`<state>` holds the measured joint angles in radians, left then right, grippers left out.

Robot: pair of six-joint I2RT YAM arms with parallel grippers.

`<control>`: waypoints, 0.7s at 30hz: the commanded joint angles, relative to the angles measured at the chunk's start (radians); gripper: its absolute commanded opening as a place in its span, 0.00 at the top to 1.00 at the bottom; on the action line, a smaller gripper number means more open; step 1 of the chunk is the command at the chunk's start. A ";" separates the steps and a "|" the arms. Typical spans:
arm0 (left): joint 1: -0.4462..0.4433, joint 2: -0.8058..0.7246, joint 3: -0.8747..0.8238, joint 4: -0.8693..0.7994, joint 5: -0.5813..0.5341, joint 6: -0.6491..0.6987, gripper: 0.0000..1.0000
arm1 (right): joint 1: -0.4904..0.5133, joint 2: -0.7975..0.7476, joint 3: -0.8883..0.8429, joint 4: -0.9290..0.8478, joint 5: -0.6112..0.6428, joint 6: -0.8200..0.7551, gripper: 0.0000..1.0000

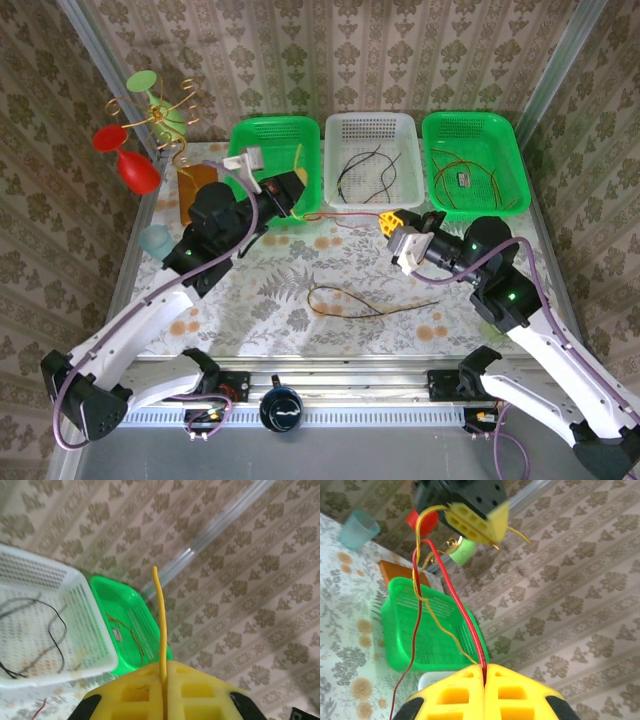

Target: Untangle the cables

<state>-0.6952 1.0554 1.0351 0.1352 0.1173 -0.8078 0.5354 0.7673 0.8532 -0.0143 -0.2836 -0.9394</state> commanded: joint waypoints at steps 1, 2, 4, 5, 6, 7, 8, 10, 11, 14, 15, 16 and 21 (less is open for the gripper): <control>0.005 -0.013 -0.023 -0.112 -0.111 0.103 1.00 | -0.015 -0.027 -0.013 0.083 0.141 0.042 1.00; 0.004 -0.018 -0.022 -0.125 -0.111 0.113 1.00 | -0.021 -0.031 -0.010 0.101 0.157 0.053 1.00; 0.005 -0.026 -0.023 -0.136 -0.113 0.121 1.00 | -0.034 -0.035 -0.003 0.136 0.171 0.067 1.00; 0.005 -0.032 -0.025 -0.139 -0.117 0.125 1.00 | -0.044 -0.032 0.008 0.139 0.175 0.070 1.00; 0.005 -0.036 -0.028 -0.141 -0.119 0.128 1.00 | -0.054 -0.026 0.021 0.129 0.179 0.073 1.00; 0.006 -0.042 -0.032 -0.141 -0.123 0.130 1.00 | -0.071 -0.021 0.038 0.118 0.184 0.074 1.00; 0.007 -0.047 -0.033 -0.142 -0.124 0.133 1.00 | -0.091 -0.015 0.045 0.116 0.191 0.078 1.00; 0.013 -0.059 -0.035 -0.145 -0.125 0.136 1.00 | -0.141 -0.008 0.049 0.113 0.186 0.094 1.00; 0.017 -0.068 -0.038 -0.147 -0.125 0.137 1.00 | -0.169 -0.008 0.050 0.112 0.181 0.111 1.00; 0.034 -0.093 -0.041 -0.161 -0.125 0.144 1.00 | -0.252 -0.002 0.044 0.117 0.167 0.157 1.00; 0.040 -0.103 -0.042 -0.169 -0.125 0.145 1.00 | -0.270 -0.001 0.043 0.117 0.168 0.165 1.00; 0.050 -0.115 -0.044 -0.178 -0.125 0.148 1.00 | -0.290 0.003 0.047 0.114 0.173 0.173 1.00; 0.101 -0.172 -0.060 -0.227 -0.122 0.152 1.00 | -0.366 0.016 0.061 0.139 0.222 0.231 1.00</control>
<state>-0.6380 0.9325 0.9958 -0.0143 0.0364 -0.7048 0.2375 0.7879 0.8650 0.0551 -0.1974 -0.7769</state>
